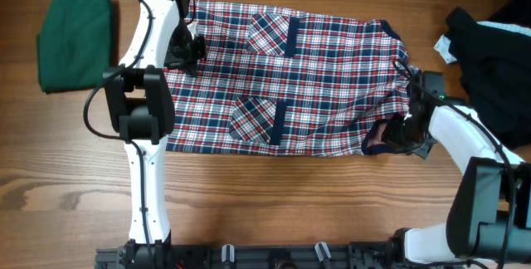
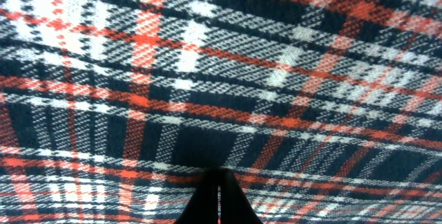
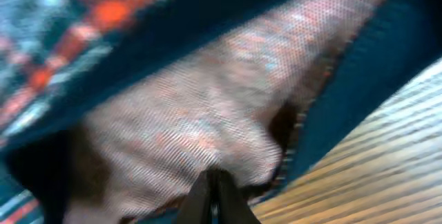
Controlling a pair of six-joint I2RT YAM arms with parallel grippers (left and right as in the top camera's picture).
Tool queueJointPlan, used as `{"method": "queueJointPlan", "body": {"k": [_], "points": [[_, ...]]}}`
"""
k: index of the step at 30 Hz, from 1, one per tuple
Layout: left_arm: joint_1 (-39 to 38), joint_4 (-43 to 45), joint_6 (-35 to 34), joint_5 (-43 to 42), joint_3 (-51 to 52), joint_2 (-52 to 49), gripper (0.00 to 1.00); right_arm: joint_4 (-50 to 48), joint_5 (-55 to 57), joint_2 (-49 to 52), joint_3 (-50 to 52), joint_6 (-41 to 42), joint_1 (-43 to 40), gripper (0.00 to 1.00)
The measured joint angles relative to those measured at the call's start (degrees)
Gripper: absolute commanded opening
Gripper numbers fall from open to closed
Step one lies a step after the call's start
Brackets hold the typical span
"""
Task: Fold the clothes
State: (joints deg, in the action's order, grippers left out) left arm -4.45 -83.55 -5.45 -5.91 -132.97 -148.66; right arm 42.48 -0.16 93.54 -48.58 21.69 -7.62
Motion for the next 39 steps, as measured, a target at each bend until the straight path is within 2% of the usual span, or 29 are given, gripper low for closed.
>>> {"method": "queueJointPlan", "body": {"k": [6, 10, 15, 25, 39], "points": [[0.0, 0.2, 0.0, 0.0, 0.0, 0.0, 0.04, 4.1, -5.6, -2.3, -9.0, -1.6, 0.0, 0.04], [0.0, 0.3, 0.0, 0.0, 0.0, -0.1, 0.04, 5.6, -9.1, -8.0, -15.3, -2.6, 0.0, 0.04], [0.0, 0.3, 0.0, 0.0, -0.3, -0.5, 0.04, 0.3, -9.2, -11.1, -16.9, -3.9, 0.0, 0.04], [0.0, -0.1, -0.2, 0.0, -1.3, -1.3, 0.04, -13.7, -7.2, -4.4, -16.9, -5.6, 0.0, 0.04], [0.5, 1.0, -1.4, -1.7, -2.9, -2.9, 0.04, -18.8, -6.8, 3.9, -16.9, -8.2, 0.0, 0.04]]}}
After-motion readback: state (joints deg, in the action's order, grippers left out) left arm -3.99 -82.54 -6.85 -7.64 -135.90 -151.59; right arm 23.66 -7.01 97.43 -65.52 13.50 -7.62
